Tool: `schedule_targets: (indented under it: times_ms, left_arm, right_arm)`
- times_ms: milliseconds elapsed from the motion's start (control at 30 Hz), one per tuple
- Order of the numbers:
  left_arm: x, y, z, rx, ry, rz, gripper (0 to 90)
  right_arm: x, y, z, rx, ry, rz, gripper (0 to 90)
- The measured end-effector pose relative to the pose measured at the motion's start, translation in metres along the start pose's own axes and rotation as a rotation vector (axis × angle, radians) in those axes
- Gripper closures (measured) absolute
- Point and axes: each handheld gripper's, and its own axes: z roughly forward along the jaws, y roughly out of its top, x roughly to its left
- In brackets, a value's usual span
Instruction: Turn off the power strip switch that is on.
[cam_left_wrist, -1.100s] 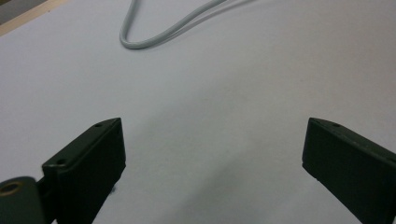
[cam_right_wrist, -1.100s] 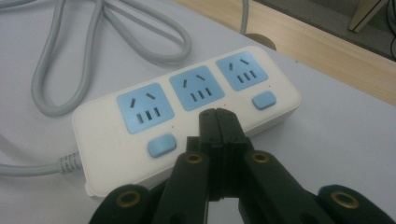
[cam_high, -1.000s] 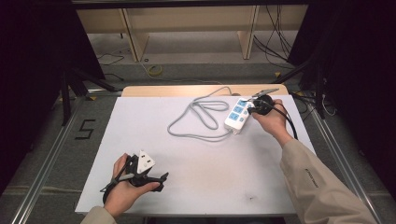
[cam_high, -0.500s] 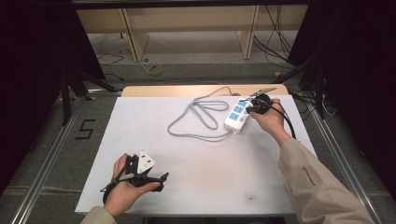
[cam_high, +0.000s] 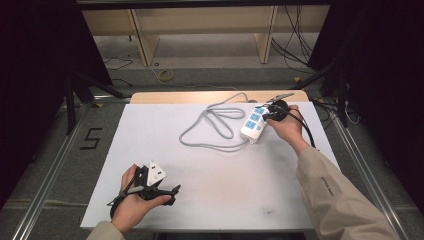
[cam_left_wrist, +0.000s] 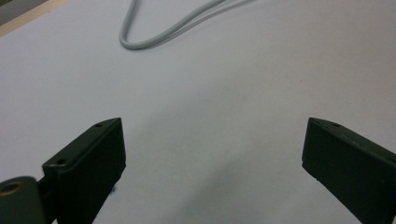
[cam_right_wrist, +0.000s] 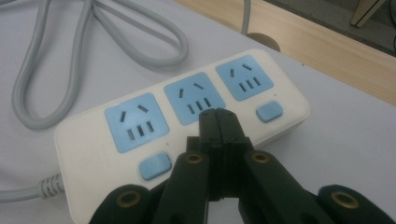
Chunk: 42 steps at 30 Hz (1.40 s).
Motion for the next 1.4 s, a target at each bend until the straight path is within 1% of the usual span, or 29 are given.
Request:
schedule_targets:
  times_ms: [200, 500, 1400]
  left_arm:
    - [0.000, 0.000, 0.000, 0.000, 0.000, 0.001, 5.7]
    - [-0.001, 0.001, 0.001, -0.001, -0.004, 0.004, 5.8]
    - [-0.002, 0.001, 0.002, 0.000, -0.006, 0.007, 5.8]
  right_arm:
    - [0.000, 0.001, 0.004, 0.010, 0.002, 0.009, 90.0]
    - [0.000, 0.002, 0.009, 0.021, 0.002, 0.007, 90.0]
    - [-0.002, 0.003, 0.016, 0.042, 0.004, 0.007, 90.0]
